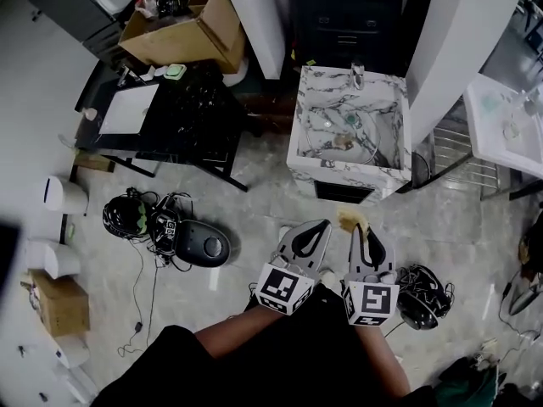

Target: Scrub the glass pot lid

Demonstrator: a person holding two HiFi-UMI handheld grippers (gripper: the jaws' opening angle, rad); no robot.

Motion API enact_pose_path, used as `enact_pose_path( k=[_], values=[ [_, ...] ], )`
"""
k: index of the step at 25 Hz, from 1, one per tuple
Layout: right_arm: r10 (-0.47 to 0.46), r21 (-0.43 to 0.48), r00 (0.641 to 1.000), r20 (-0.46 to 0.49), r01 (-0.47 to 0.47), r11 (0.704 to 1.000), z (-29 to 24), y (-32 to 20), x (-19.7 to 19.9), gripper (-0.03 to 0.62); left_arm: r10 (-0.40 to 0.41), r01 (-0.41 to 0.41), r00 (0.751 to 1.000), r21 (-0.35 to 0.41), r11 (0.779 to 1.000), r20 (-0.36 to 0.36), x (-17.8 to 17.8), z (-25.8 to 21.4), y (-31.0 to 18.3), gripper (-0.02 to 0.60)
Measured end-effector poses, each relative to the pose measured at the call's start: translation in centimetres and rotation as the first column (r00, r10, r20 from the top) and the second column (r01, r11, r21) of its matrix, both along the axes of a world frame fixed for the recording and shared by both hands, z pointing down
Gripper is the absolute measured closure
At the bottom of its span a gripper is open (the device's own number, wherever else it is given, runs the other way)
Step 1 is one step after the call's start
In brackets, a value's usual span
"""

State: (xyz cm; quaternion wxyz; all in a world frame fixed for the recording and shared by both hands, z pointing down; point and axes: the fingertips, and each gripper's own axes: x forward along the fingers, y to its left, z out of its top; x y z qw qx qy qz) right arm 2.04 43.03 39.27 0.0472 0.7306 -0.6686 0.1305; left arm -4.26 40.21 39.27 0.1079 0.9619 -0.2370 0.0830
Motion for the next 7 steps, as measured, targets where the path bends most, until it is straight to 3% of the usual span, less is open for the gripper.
enact_pose_path(
  k=[7],
  values=[
    [0.009, 0.035, 1.0, 0.017, -0.009, 0.999, -1.4, 0.5, -0.8, 0.53, 0.012, -0.012, 1.0, 0.048, 0.999, -0.014, -0.6, -1.6, 0.1, 0.565]
  ],
)
